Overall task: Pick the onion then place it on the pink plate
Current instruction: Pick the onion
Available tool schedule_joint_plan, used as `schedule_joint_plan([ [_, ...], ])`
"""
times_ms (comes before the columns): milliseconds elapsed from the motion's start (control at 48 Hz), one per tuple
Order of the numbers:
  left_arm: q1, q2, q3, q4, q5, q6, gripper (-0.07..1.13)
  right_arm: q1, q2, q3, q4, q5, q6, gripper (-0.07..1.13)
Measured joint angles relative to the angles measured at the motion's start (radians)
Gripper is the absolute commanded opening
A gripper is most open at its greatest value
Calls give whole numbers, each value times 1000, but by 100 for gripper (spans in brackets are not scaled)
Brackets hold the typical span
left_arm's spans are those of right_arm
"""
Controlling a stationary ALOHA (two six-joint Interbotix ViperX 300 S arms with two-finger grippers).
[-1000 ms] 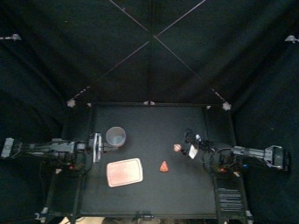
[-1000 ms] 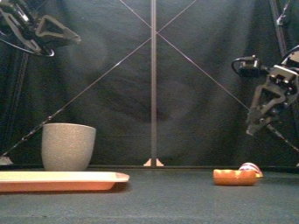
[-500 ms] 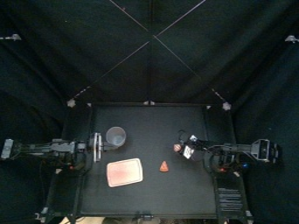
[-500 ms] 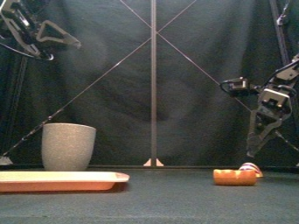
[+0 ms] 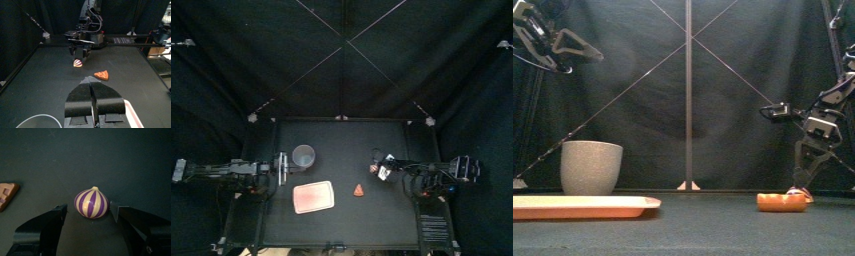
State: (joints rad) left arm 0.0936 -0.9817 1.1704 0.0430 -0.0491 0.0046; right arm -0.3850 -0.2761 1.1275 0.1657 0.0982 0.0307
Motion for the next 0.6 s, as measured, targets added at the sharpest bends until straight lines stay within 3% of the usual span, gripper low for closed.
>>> schedule_joint_plan([
  [417,2,0,20,0,0,0,7,-2,72,-15,5,-20,0,98],
  [604,2,-2,29,0,0,0,7,-2,72,-20,9,-20,0,88],
])
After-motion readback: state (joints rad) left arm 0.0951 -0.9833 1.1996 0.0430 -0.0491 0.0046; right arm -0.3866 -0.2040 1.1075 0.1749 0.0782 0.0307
